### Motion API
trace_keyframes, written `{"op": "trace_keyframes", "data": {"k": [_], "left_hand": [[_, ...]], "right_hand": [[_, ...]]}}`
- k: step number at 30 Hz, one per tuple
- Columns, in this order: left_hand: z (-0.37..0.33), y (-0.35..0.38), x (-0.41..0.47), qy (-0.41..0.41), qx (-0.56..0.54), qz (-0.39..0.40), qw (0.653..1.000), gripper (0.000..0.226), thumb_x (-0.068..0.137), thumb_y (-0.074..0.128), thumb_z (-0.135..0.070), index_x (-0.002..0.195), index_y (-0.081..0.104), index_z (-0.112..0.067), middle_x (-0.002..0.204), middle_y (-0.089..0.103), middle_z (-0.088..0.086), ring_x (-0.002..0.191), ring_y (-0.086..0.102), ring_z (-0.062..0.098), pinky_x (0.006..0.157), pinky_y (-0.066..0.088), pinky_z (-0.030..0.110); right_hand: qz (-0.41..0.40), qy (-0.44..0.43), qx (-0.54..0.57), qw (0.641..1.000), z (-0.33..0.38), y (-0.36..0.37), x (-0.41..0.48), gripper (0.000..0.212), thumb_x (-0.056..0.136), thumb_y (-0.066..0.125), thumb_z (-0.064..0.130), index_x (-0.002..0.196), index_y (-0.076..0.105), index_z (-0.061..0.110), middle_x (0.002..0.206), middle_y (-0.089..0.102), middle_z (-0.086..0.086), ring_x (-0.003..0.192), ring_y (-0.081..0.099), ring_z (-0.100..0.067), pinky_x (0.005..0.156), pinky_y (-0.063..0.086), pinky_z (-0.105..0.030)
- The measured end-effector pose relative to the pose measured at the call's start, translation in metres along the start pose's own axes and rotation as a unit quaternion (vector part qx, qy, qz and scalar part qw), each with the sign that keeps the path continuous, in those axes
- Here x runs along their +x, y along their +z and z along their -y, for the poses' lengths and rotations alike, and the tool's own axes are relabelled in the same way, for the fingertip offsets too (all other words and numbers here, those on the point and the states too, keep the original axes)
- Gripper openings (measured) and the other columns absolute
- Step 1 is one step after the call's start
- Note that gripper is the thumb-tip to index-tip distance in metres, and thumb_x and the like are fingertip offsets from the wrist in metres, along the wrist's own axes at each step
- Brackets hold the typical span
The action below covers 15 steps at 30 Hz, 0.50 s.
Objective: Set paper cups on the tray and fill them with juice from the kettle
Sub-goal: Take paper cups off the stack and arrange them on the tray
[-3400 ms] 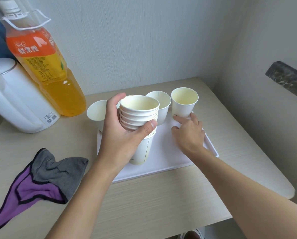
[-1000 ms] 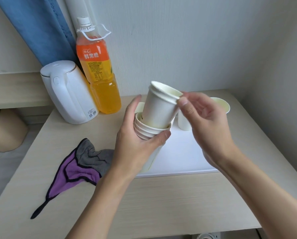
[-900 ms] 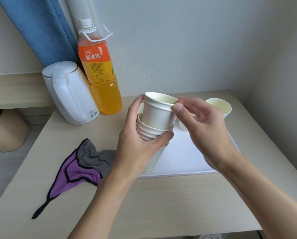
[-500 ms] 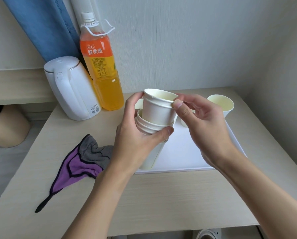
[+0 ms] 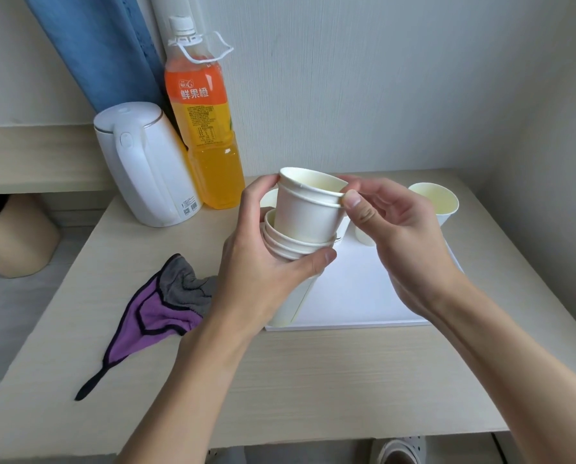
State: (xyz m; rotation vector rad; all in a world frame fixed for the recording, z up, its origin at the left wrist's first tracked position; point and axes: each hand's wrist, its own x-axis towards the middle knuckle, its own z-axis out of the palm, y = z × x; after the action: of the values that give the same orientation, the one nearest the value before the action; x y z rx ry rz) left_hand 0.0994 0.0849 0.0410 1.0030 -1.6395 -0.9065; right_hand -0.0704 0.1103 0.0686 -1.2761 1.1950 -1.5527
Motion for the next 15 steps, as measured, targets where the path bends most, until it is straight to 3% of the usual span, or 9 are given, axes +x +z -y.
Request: {"op": "trace_keyframes", "data": {"k": [4, 9, 15], "left_hand": [[-0.0033, -0.0006, -0.0005, 0.002, -0.004, 0.004, 1.000, 0.089, 0.064, 0.094, -0.032, 0.123, 0.038, -0.067, 0.107, 0.074, -0.006, 0.101, 0.073, 0.014, 0.084, 0.061, 0.039], [-0.0035, -0.0022, 0.0016, -0.001, 0.000, 0.011, 1.000, 0.090, 0.063, 0.094, -0.034, 0.125, 0.037, -0.067, 0.107, 0.073, -0.002, 0.102, 0.073, 0.022, 0.085, 0.061, 0.053], [0.0002, -0.0026, 0.0022, 0.010, 0.014, 0.014, 1.000, 0.091, 0.063, 0.095, -0.034, 0.128, 0.037, -0.063, 0.107, 0.073, 0.000, 0.101, 0.072, 0.021, 0.085, 0.061, 0.049]], "right_hand": [[-0.007, 0.007, 0.004, 1.000, 0.0014, 0.0008, -0.0015, 0.013, 0.088, 0.064, 0.021, 0.093, 0.066, 0.009, 0.116, 0.067, -0.019, 0.106, 0.063, -0.022, 0.095, 0.048, -0.032], [-0.004, 0.005, 0.000, 1.000, 0.0044, -0.0006, -0.0026, 0.003, 0.090, 0.065, 0.019, 0.088, 0.066, 0.017, 0.114, 0.069, -0.016, 0.104, 0.063, -0.013, 0.092, 0.048, -0.026], [-0.012, -0.016, 0.002, 1.000, 0.0030, 0.0001, -0.0006, 0.003, 0.087, 0.064, 0.019, 0.086, 0.065, 0.017, 0.104, 0.071, -0.016, 0.097, 0.062, -0.013, 0.088, 0.047, -0.026]]}}
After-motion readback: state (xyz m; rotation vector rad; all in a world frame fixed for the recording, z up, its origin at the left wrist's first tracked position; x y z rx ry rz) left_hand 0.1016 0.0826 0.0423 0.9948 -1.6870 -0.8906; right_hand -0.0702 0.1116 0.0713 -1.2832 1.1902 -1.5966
